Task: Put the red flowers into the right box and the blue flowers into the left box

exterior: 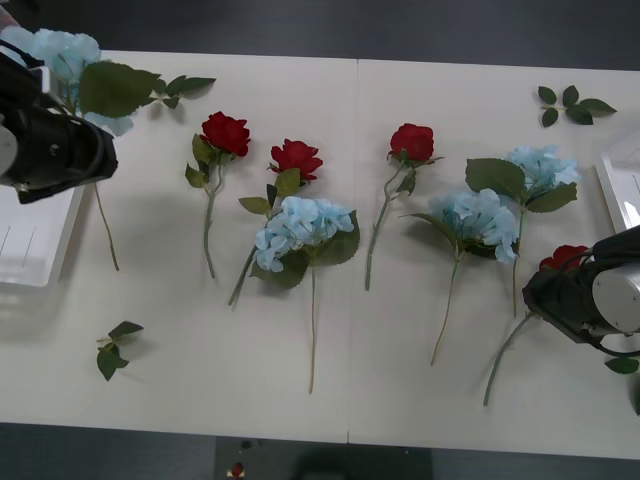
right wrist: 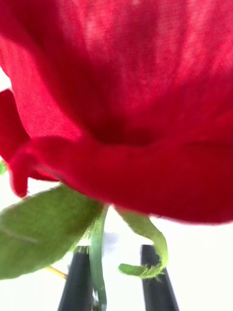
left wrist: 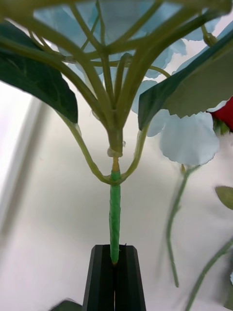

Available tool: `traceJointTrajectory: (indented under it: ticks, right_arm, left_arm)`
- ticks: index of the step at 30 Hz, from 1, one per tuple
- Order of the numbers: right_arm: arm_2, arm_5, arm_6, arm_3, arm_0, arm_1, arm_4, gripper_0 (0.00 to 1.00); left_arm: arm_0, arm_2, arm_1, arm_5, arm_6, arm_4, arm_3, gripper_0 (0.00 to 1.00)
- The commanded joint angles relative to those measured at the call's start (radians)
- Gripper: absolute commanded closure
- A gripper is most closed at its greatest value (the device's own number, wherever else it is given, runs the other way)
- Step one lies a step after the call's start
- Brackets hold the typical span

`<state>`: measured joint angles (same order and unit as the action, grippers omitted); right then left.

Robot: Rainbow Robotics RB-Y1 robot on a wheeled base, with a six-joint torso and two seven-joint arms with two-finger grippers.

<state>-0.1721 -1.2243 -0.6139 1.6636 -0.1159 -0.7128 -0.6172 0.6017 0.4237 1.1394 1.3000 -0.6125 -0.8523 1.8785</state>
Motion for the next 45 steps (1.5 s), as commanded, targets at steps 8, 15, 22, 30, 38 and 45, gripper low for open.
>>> traceJointTrajectory:
  ticks: [8, 15, 22, 30, 38, 45]
  right_arm:
    - [0.008, -0.004, -0.006, 0.058, -0.002, -0.008, 0.001, 1.00]
    - [0.037, -0.057, -0.012, 0.142, -0.002, -0.063, -0.007, 1.00]
    - [0.102, -0.086, -0.041, 0.212, -0.002, -0.148, -0.062, 1.00]
    - [0.241, -0.126, -0.237, 0.216, -0.002, -0.227, -0.115, 1.00]
    - [0.395, -0.218, -0.507, 0.162, -0.054, -0.301, -0.113, 1.00]
    - [0.425, -0.224, -0.704, -0.050, -0.180, -0.350, -0.136, 1.00]
  left_arm:
    - [0.038, -0.184, 0.082, -0.045, -0.345, -0.083, -0.444, 1.00]
    - [0.038, -0.184, 0.054, -0.139, -0.483, -0.085, -0.622, 1.00]
    - [0.038, -0.186, 0.016, -0.191, -0.524, -0.082, -0.714, 1.00]
    - [0.036, -0.184, 0.008, -0.212, -0.544, -0.079, -0.725, 0.21]
    - [0.036, -0.186, 0.031, -0.219, -0.553, -0.162, -0.636, 0.00]
    - [0.036, -0.186, 0.036, -0.215, -0.536, -0.249, -0.486, 0.00]
